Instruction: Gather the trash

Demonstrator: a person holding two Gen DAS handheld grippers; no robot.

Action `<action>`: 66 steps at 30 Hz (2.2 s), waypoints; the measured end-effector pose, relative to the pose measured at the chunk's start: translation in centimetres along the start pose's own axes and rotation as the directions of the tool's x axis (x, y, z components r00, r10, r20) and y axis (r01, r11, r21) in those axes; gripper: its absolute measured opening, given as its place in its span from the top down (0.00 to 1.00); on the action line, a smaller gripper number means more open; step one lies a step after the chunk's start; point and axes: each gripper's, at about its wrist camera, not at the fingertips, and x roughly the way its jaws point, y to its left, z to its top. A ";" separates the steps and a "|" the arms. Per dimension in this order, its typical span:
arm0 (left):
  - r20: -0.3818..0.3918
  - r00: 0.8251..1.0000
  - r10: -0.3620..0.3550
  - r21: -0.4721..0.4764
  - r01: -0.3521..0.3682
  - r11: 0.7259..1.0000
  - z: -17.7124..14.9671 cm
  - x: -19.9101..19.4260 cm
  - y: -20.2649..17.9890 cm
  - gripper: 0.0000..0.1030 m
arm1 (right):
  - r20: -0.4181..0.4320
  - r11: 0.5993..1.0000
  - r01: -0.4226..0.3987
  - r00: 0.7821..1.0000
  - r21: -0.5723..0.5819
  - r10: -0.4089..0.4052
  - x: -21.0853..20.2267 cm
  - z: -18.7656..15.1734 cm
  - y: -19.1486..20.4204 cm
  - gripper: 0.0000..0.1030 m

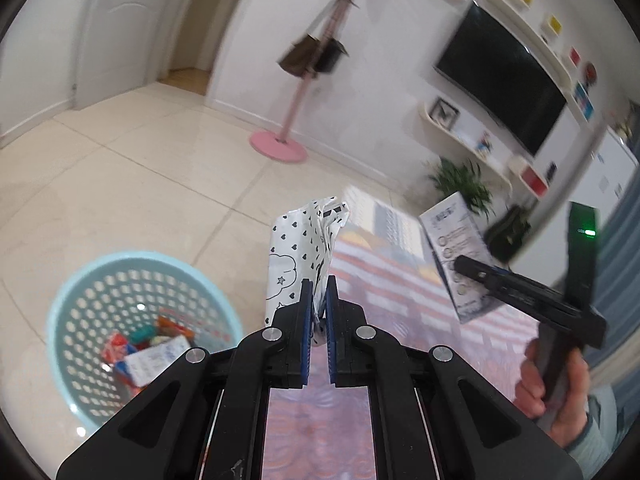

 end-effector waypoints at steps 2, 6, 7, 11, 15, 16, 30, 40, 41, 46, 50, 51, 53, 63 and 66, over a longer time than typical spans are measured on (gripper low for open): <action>0.028 0.999 0.022 -0.023 -0.021 1.000 0.4 -1.4 1.3 0.96 | 0.027 0.998 -0.047 0.999 -0.033 0.047 -0.9 0.8 3.2 0.66; 0.055 0.997 0.059 -0.079 -0.055 0.995 1.1 -3.5 4.1 0.96 | 0.028 0.990 -0.110 0.993 -0.091 0.113 -1.0 1.2 9.1 0.66; 0.056 0.996 0.071 -0.089 -0.066 0.994 1.2 -3.9 4.8 0.96 | 0.020 0.986 -0.127 0.991 -0.105 0.130 -0.7 1.1 10.7 0.66; 0.047 0.992 0.121 -0.134 -0.113 0.984 1.4 -5.3 7.5 0.96 | -0.028 0.979 -0.154 0.988 -0.133 0.151 1.2 0.6 15.2 0.66; -0.041 0.984 0.171 -0.164 -0.176 0.971 1.2 -4.8 10.0 0.95 | -0.089 0.975 -0.167 0.984 -0.147 0.156 3.5 -0.6 18.4 0.66; -0.070 0.980 0.185 -0.181 -0.194 0.964 1.0 -4.5 10.7 0.95 | -0.104 0.974 -0.169 0.982 -0.149 0.154 3.9 -1.1 19.1 0.66; -0.092 0.977 0.192 -0.296 -0.211 0.931 1.3 -4.9 14.0 0.53 | -0.168 0.977 -0.171 0.974 -0.125 0.149 6.9 -3.5 22.9 0.38; -0.059 0.977 0.206 -0.270 -0.214 0.939 1.2 -5.7 13.1 0.36 | -0.157 0.989 -0.132 0.980 -0.068 0.120 4.4 -4.7 20.5 0.38; -0.047 0.978 0.202 -0.251 -0.208 0.945 1.1 -6.0 12.5 0.36 | -0.147 0.990 -0.123 0.983 -0.065 0.112 3.3 -4.9 20.3 0.38; 0.007 0.982 0.190 -0.173 -0.186 0.967 1.0 -8.0 8.8 0.33 | -0.062 0.996 -0.064 0.996 -0.061 0.061 -1.8 -6.1 18.7 0.32; 0.050 0.980 0.192 -0.104 -0.186 0.977 0.1 -10.7 4.8 0.29 | 0.026 0.999 -0.001 1.000 -0.040 0.002 -6.6 -7.5 17.3 0.29; 0.062 0.980 0.191 -0.094 -0.185 0.978 -0.3 -11.3 4.1 0.29 | 0.064 1.000 0.017 0.998 -0.016 -0.016 -8.0 -8.0 16.7 0.29; 0.091 0.978 0.186 -0.073 -0.180 0.981 -1.1 -12.5 2.3 0.26 | 0.156 0.999 0.006 0.988 0.042 -0.012 -10.8 -9.0 15.6 0.28; 0.281 0.918 0.280 0.004 -0.293 0.956 -7.0 -14.8 -1.6 0.22 | 0.373 0.987 0.142 0.914 0.075 -0.160 -16.9 -13.3 14.9 0.20; 0.312 0.897 0.313 0.038 -0.341 0.939 -8.0 -14.6 -2.3 0.22 | 0.393 0.985 0.161 0.904 0.055 -0.169 -16.8 -14.2 15.1 0.20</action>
